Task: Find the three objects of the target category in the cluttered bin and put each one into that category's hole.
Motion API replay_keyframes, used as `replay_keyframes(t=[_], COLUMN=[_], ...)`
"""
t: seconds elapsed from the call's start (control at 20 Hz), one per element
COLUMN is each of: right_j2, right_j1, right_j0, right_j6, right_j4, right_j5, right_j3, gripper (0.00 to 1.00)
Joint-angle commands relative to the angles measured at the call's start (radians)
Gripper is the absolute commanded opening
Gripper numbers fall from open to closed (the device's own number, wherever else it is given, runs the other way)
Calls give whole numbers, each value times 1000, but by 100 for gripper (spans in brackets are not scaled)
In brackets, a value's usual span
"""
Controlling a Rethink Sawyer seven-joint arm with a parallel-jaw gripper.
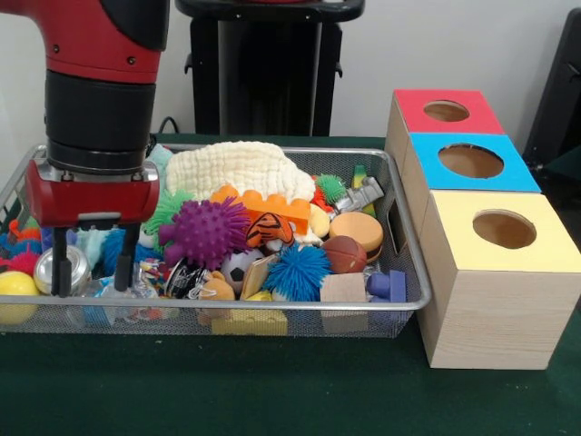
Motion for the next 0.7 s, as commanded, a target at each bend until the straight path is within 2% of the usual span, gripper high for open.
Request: replay_keyframes(t=[0.05, 0.35, 0.5, 0.7], right_j2=[-123, -161, -197, -215], right_j1=[5, 48, 62, 80], right_j0=[22, 42, 68, 74], right_j6=[194, 194, 206, 172], right_j4=[15, 44, 56, 73], right_j5=[77, 89, 129, 147], right_j3=[92, 48, 29, 38], gripper=[100, 100, 100, 100])
